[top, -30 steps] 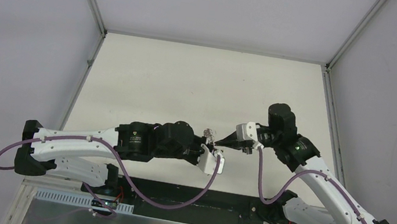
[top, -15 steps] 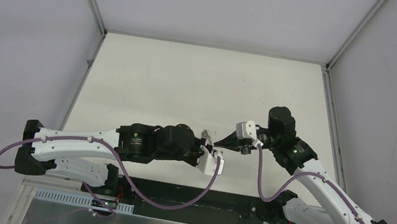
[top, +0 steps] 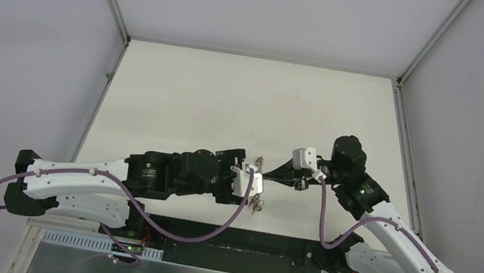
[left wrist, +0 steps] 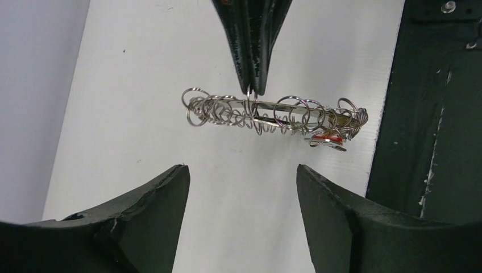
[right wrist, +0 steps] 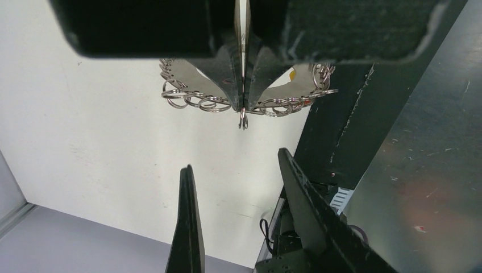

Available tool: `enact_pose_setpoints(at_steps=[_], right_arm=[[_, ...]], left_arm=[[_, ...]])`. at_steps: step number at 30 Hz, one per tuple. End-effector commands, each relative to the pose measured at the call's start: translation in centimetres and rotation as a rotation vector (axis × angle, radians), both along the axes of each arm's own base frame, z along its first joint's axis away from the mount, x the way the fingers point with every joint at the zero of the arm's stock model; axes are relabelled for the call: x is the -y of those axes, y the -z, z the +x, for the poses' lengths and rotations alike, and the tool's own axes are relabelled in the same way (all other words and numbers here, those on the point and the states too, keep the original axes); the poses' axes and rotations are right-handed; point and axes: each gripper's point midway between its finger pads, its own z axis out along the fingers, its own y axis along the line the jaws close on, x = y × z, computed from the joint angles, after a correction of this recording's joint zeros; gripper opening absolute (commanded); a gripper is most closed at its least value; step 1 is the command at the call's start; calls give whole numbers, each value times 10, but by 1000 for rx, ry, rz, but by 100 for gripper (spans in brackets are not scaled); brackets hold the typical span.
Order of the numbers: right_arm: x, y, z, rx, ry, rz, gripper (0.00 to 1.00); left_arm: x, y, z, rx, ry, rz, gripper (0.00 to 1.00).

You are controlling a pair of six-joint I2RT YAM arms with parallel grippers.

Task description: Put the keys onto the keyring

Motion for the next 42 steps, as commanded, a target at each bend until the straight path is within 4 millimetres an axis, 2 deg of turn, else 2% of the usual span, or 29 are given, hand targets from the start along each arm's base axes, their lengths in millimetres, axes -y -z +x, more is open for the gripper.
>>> enact_pose_setpoints(at_steps=[1,7,11,15,20,26,32,35,37,41,42], right_arm=[[-1,-18,0,14,13,55,0],[-3,-20,5,-40,49,69,0],[-5,-20,7,-71,66,90,0],[-6,-17,11,-104,95,86,0],[-6,-20,20,-151,159,102,0],[-8,-22,22,-206,168,114,0],[-8,-24,16,-210,136,117,0],[-8,-23,14,-206,125,118,0],[-7,-23,13,-204,120,118,0],[-7,-24,11,-202,115,120,0],[-7,-24,11,-201,114,121,0]], left_arm=[[2,-31,-3,-69,-61,-237,71],[5,-67,2,-151,-96,-455,67],[10,-78,15,-219,-106,-496,73],[0,-73,47,-360,-237,-558,85],[-14,-53,68,-483,-288,-594,83],[-19,-49,50,-545,-124,-638,82],[-16,-58,14,-393,181,-630,78],[-13,-60,2,-323,294,-625,72],[-11,-61,0,-274,340,-621,70],[-8,-62,7,-253,324,-633,66],[-7,-61,8,-249,326,-628,63]])
